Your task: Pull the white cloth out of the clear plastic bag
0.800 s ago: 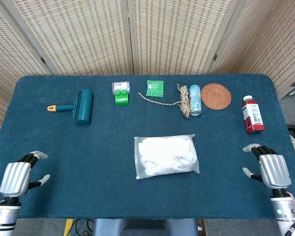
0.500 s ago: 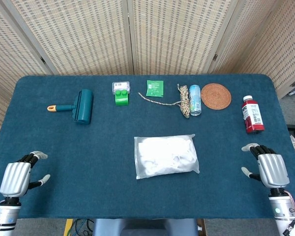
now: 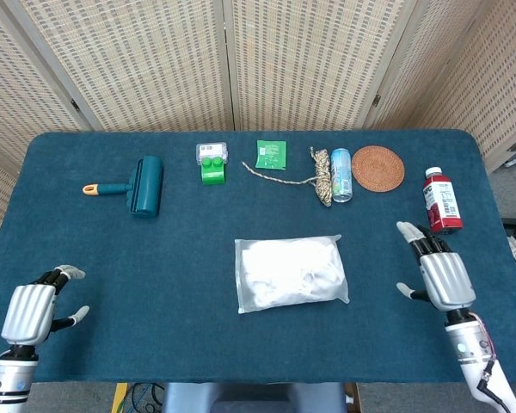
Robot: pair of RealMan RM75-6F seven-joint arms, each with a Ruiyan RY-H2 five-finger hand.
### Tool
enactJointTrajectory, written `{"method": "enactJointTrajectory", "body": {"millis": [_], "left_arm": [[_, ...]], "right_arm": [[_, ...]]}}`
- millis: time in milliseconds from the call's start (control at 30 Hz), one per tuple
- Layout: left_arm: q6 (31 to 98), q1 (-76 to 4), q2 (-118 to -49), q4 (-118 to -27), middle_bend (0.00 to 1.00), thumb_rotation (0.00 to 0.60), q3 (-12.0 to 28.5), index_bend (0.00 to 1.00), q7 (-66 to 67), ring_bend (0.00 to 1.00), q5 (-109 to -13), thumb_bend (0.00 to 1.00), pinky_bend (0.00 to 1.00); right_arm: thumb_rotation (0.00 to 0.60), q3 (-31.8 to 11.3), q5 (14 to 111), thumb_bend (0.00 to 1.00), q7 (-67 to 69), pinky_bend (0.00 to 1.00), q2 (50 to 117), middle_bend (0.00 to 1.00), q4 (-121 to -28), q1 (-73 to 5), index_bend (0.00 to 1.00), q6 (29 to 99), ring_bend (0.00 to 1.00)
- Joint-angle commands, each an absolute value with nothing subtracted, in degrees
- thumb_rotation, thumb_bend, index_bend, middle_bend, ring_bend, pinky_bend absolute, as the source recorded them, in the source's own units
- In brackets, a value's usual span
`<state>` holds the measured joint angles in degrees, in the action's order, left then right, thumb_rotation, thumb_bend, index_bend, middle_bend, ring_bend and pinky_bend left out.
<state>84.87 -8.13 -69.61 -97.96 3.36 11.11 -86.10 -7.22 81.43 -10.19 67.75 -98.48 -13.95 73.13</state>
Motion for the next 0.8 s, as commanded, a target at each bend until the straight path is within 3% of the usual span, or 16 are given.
{"method": "enactJointTrajectory", "body": {"millis": [33, 267, 800], "left_arm": [[84.9, -8.1, -69.7, -97.7, 0.35, 0.6, 3.3, 0.38, 10.9, 0.42, -86.2, 0.05, 0.63], [85.1, -8.0, -70.1, -97.0, 0.35, 0.6, 3.2, 0.38, 10.2, 0.42, -86.2, 0.05, 0.63], [85.1, -7.8, -70.8, -96.0, 0.35, 0.6, 3.0, 0.38, 9.4, 0.42, -86.4, 0.05, 0.63]], "right_arm": [[0.6, -8.2, 79.5, 0.0, -13.5, 0.18, 68.5, 0.05, -100.0, -16.5, 0.0, 70.1, 0.01], [0.6, -9.2, 75.8, 0.0, -20.3, 0.14, 70.7, 0.0, -102.2, -20.8, 0.0, 65.7, 0.0], [0.6, -8.5, 68.8, 0.0, -29.2, 0.14, 77.7, 0.0, -101.2, -28.2, 0.0, 59.0, 0.0]]}}
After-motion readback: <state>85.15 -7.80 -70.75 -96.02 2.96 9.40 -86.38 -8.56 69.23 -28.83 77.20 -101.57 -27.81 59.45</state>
